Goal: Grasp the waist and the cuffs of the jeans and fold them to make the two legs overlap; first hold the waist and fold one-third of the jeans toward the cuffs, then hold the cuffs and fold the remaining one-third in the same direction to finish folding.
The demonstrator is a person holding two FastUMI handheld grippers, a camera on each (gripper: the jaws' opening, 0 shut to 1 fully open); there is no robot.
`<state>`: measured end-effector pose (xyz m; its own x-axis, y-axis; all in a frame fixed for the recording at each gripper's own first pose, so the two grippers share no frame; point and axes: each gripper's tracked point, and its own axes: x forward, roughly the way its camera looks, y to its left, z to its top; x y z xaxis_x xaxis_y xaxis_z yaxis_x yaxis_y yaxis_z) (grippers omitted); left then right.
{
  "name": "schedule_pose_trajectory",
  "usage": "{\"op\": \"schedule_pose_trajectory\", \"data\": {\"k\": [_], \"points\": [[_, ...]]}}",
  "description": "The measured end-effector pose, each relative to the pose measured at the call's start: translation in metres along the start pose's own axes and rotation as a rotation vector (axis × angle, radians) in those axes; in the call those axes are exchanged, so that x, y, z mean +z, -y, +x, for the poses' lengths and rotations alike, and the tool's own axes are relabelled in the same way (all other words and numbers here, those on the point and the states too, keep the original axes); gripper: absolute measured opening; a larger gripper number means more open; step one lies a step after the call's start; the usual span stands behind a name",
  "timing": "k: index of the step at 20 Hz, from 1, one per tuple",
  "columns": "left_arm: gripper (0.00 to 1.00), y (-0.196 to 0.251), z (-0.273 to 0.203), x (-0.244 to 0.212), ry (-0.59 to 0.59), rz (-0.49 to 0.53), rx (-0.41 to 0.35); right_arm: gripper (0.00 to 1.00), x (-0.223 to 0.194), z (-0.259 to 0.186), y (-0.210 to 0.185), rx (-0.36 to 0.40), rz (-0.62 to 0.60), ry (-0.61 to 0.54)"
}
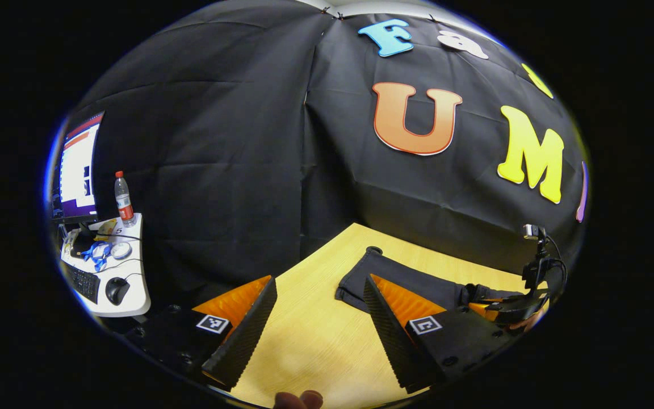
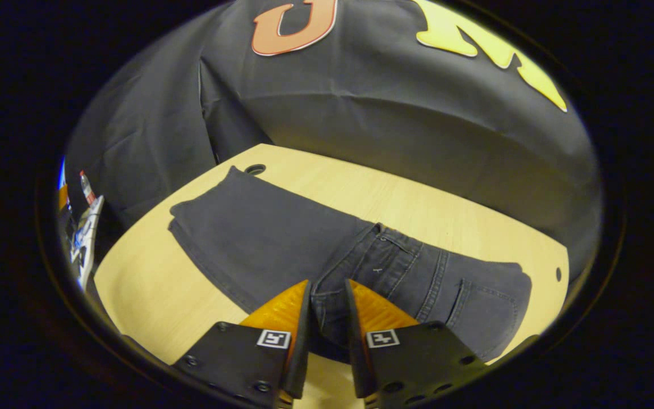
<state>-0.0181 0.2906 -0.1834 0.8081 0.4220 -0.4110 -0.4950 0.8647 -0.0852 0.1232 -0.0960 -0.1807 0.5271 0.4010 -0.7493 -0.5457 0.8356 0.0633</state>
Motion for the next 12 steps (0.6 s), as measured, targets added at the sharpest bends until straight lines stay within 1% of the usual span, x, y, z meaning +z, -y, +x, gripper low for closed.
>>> {"op": "schedule_pose_trajectory", "data": {"k": [1,2,3,6,7,9,11,12], "points": [[0.99,0.003,0.003,0.002,0.002,-0.002,-0.007,0.37,0.007,-0.007,-0.003,0.012,0.007,0.021],[0.99,0.004,0.005,0.004,0.0,-0.001,-0.009,0.37,0.01,-0.014,-0.005,0.018,0.003,0.042],[0.99,0.004,0.009,0.005,-0.002,-0.001,-0.009,0.43,0.014,-0.027,-0.01,0.032,-0.002,0.058],[0.99,0.01,0.02,0.008,-0.011,-0.031,-0.028,0.99,0.023,-0.063,-0.011,0.057,-0.017,0.085],[0.99,0.013,0.024,0.007,-0.017,-0.058,-0.04,1.0,0.027,-0.072,-0.008,0.059,-0.024,0.105],[0.99,0.024,0.037,0.005,-0.054,-0.146,-0.076,1.0,0.034,-0.1,0.0,0.056,-0.038,0.136],[0.98,0.038,0.056,-0.009,-0.139,-0.252,-0.113,1.0,0.041,-0.13,0.013,0.045,-0.053,0.168],[0.98,0.042,0.066,-0.022,-0.206,-0.29,-0.113,1.0,0.042,-0.144,0.022,0.033,-0.059,0.183]]}}
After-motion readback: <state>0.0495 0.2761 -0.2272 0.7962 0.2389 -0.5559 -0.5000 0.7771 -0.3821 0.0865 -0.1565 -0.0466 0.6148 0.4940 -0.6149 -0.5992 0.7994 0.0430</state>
